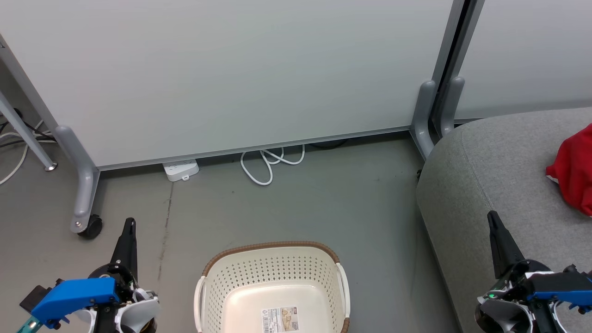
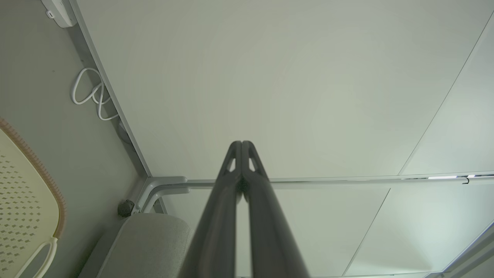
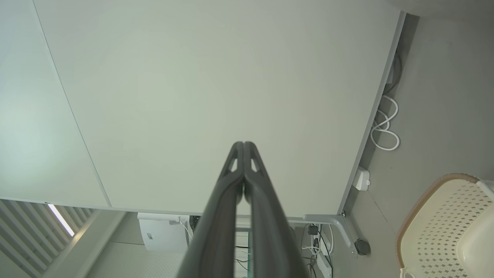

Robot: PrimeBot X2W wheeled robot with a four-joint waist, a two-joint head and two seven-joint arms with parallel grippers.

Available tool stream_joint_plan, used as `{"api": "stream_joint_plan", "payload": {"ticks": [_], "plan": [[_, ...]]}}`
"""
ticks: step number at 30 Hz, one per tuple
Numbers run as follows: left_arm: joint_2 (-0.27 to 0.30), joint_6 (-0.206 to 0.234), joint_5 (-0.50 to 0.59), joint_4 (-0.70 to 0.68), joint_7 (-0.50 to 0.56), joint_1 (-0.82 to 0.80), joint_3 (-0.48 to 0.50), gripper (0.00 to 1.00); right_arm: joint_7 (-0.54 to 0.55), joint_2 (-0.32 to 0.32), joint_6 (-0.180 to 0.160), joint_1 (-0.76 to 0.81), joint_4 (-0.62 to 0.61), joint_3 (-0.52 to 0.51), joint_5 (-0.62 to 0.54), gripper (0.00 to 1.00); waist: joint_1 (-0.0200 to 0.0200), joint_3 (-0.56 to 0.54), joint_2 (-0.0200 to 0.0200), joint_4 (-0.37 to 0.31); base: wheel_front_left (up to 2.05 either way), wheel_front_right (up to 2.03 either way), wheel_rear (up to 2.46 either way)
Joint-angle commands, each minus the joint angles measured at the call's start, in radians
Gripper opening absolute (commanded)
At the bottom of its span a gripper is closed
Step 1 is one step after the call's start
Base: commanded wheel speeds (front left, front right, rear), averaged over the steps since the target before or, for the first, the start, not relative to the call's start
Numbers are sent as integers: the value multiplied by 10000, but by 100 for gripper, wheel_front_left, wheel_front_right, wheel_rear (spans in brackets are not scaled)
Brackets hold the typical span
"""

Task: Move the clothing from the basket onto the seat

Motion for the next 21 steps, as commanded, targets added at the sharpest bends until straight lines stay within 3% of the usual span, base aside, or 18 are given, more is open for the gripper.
{"api": "stream_joint_plan", "payload": {"ticks": [1, 21], "plan": [[8, -28, 2, -38, 26, -96, 30, 0, 47, -44, 4, -121, -19, -18, 24, 0, 0, 0, 0, 1, 0, 0, 0], [-13, -28, 28, -38, 46, -99, 46, 0, 46, -44, 4, -121, -19, -16, 25, 0, 0, 0, 0, 1, 0, 0, 0]]}}
